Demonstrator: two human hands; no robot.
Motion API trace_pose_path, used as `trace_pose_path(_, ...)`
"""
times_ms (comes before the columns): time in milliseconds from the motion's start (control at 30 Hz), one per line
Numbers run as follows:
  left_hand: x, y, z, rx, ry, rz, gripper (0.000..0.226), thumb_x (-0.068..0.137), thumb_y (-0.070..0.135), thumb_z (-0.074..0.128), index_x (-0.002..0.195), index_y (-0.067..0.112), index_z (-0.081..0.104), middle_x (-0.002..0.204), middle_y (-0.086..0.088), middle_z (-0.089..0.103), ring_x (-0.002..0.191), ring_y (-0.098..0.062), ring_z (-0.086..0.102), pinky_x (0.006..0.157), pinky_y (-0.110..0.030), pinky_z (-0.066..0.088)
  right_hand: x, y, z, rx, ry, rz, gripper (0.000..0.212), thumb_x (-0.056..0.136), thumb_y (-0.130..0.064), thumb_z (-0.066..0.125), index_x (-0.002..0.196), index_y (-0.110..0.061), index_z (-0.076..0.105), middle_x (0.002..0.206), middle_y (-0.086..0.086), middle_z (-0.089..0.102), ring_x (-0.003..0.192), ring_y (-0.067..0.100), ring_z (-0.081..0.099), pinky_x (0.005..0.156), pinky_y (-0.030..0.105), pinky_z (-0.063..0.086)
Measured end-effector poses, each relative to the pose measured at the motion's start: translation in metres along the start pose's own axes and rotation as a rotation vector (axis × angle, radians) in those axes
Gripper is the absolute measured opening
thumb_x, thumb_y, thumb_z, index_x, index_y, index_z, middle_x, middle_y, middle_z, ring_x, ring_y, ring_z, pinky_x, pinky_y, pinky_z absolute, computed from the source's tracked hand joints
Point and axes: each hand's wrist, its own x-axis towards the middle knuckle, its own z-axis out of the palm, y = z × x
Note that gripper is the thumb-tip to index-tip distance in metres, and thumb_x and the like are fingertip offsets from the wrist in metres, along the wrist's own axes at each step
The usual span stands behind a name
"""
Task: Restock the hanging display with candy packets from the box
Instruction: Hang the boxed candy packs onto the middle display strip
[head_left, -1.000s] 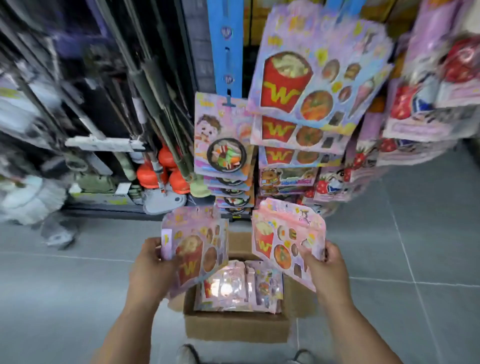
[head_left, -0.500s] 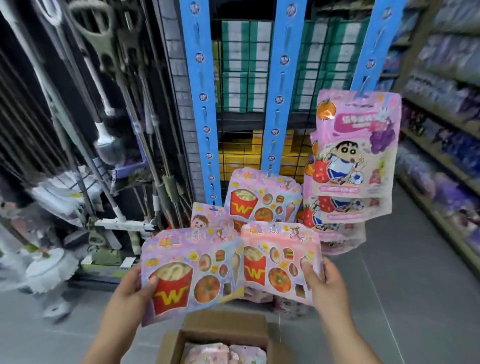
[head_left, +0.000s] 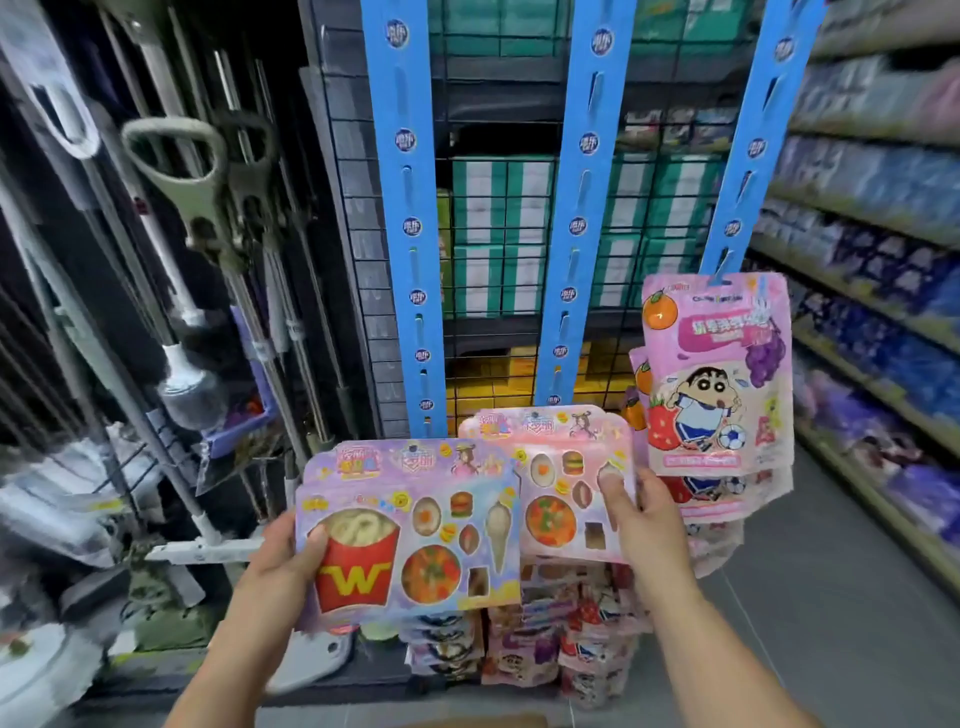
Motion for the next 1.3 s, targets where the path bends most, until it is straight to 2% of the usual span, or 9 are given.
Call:
trace_pose_path(133,0.025,0.005,0.008,-0.037,-0.057,-0.002,0.023,0.098,0.011,0.048,0.103,0.029,0.061,0.102,-0.01,0.071,0.085,-0.03,0.07,0.078,-0.044,0.055,0.02,-0.018,0.005,0.056,0.06,-0.037,0.019,0.093,-0.035,0.053,0.106,-0.023,0.059,0.102,-0.002,0.065,0.099,0.022,0.06,0.08,0.034,0.044)
trace_pose_path(267,0.037,0.004,0.022,-0.133,-0.093,-0.058,0.022,0.097,0.009,0.045,0.111,0.019,0.058,0.103,-0.012,0.07,0.087,-0.031,0.068,0.058,-0.038,0.06,0.034,-0.026,-0.001,0.077,0.047,-0.064,0.014,0.094,-0.034,0.052,0.105,-0.029,0.06,0.1,-0.008,0.066,0.092,0.009,0.061,0.07,0.025,0.045)
trace_pose_path(333,0.041,0.004,0.027,-0.178,-0.099,-0.072,0.022,0.097,0.01,0.044,0.112,0.019,0.058,0.109,-0.014,0.068,0.094,-0.034,0.067,0.066,-0.043,0.059,0.041,-0.025,-0.004,0.075,0.039,-0.064,0.013,0.094,-0.032,0.052,0.103,-0.029,0.061,0.098,-0.009,0.067,0.09,0.006,0.061,0.068,0.024,0.045)
trace_pose_path(400,0.042,0.003,0.032,-0.204,-0.1,-0.091,0.022,0.098,0.012,0.043,0.112,0.021,0.058,0.111,-0.014,0.068,0.097,-0.035,0.066,0.077,-0.048,0.056,0.05,-0.023,-0.01,0.047,0.045,-0.064,0.016,0.094,-0.033,0.053,0.105,-0.027,0.063,0.1,-0.007,0.068,0.094,0.012,0.062,0.075,0.03,0.046)
trace_pose_path(467,0.042,0.002,0.038,-0.212,-0.098,-0.109,0.025,0.098,0.013,0.042,0.118,0.019,0.057,0.111,-0.013,0.068,0.098,-0.034,0.065,0.08,-0.05,0.054,0.056,-0.02,-0.016,0.031,0.043,-0.053,0.015,0.093,-0.035,0.053,0.104,-0.029,0.062,0.101,-0.007,0.067,0.096,0.014,0.061,0.081,0.035,0.046)
trace_pose_path(667,0.043,-0.001,0.061,-0.199,-0.048,-0.127,0.029,0.097,0.015,0.045,0.124,0.015,0.056,0.117,-0.017,0.066,0.103,-0.037,0.065,0.092,-0.061,0.048,0.069,-0.02,-0.029,0.017,0.017,-0.058,0.011,0.095,-0.032,0.051,0.101,-0.03,0.059,0.096,-0.009,0.063,0.093,0.015,0.057,0.079,0.031,0.04)
trace_pose_path(1000,0.041,0.001,0.081,-0.186,-0.074,-0.097,0.03,0.097,0.013,0.045,0.125,0.016,0.057,0.117,-0.015,0.067,0.105,-0.036,0.065,0.094,-0.06,0.047,0.088,-0.025,-0.026,0.003,-0.075,-0.075,0.013,0.094,-0.033,0.052,0.102,-0.033,0.062,0.1,-0.009,0.068,0.092,0.01,0.062,0.075,0.03,0.047)
trace_pose_path(1200,0.035,0.006,0.088,-0.165,-0.1,-0.065,0.032,0.097,0.013,0.044,0.126,0.017,0.056,0.116,-0.015,0.068,0.103,-0.037,0.065,0.089,-0.057,0.051,0.086,-0.025,-0.029,-0.02,-0.056,-0.074,0.012,0.095,-0.033,0.051,0.098,-0.028,0.061,0.09,-0.009,0.065,0.083,0.006,0.059,0.062,0.023,0.042)
trace_pose_path(1300,0.032,0.008,0.092,-0.163,-0.104,-0.057,0.028,0.097,0.013,0.043,0.121,0.02,0.057,0.111,-0.011,0.069,0.098,-0.031,0.067,0.082,-0.049,0.055,0.086,-0.023,-0.029,-0.053,-0.058,-0.056,0.017,0.095,-0.034,0.05,0.099,-0.023,0.062,0.085,-0.007,0.063,0.076,0.006,0.056,0.059,0.022,0.039)
